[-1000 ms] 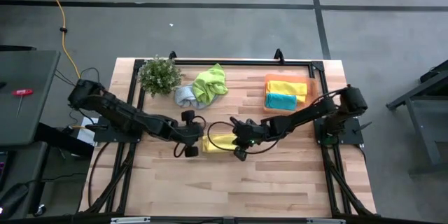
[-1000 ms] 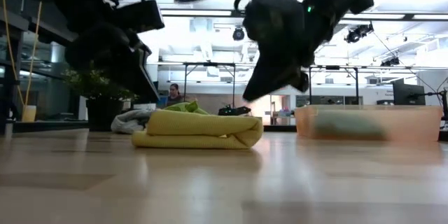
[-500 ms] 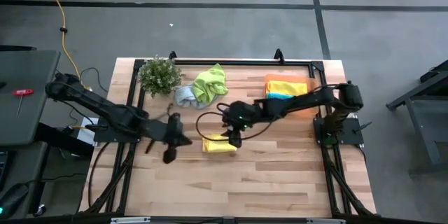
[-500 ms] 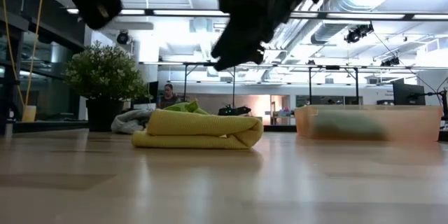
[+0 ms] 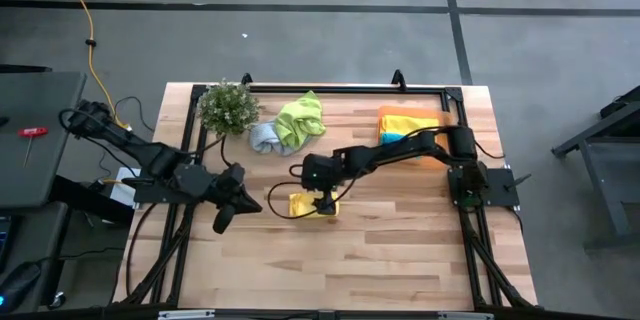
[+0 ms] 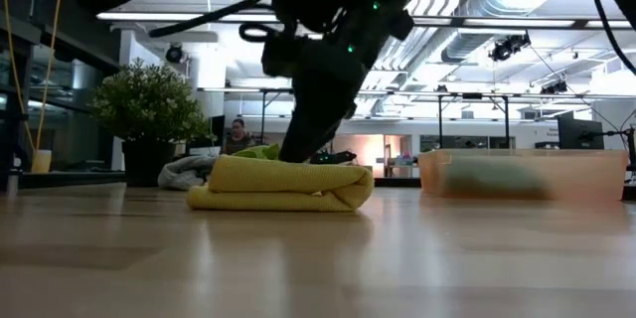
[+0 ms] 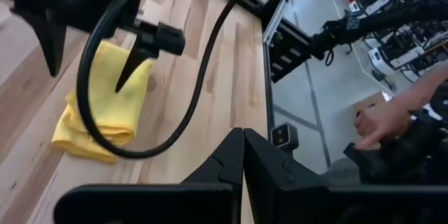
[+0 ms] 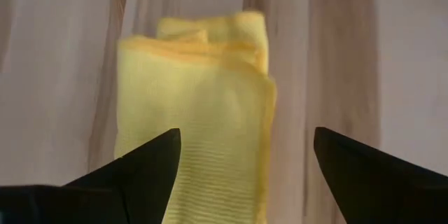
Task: Fold microfiber towels
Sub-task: Put the yellow microfiber cloth into the orange bin
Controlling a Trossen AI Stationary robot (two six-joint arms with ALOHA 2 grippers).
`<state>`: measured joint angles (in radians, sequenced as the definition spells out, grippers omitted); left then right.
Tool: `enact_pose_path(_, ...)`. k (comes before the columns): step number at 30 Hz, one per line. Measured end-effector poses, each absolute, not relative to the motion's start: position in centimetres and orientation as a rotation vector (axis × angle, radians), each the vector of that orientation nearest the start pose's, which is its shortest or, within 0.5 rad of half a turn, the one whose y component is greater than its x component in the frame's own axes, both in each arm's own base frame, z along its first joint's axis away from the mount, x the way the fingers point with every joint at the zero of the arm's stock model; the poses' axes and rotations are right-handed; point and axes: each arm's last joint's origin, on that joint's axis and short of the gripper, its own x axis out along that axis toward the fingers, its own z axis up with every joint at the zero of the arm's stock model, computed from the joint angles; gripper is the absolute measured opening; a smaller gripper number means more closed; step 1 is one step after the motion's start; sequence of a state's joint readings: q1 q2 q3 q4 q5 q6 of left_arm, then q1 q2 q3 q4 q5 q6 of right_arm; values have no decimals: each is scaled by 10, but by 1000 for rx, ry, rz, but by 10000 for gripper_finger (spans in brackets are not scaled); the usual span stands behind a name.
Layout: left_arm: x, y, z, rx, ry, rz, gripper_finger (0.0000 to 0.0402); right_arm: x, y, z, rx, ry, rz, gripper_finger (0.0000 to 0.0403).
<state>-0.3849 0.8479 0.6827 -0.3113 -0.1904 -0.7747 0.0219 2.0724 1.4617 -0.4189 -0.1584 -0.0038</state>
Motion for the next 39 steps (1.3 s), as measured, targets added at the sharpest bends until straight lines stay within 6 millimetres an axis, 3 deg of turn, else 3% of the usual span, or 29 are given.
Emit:
enact_pose_path(5,172,-65,275,-614,513,-7,0,423,17,143,68,1104,129,315)
enact_pose_path(10,171,-65,275,-593,515,-9,0,417,24,134,46,1113,99,276)
enact_pose_path(18,171,-65,274,-555,520,-16,0,405,36,119,99,1126,61,157)
enact_pose_path(23,171,-65,274,-555,531,-36,0,402,47,117,99,1146,93,58)
enact_pose_path(26,171,-66,274,-563,546,-67,0,401,48,126,157,1144,123,13)
enact_pose_path(30,170,-67,274,-571,555,-93,0,385,38,146,197,1209,129,7)
enact_pose_path(39,170,-67,274,-568,554,-95,0,348,-7,221,200,1185,44,2)
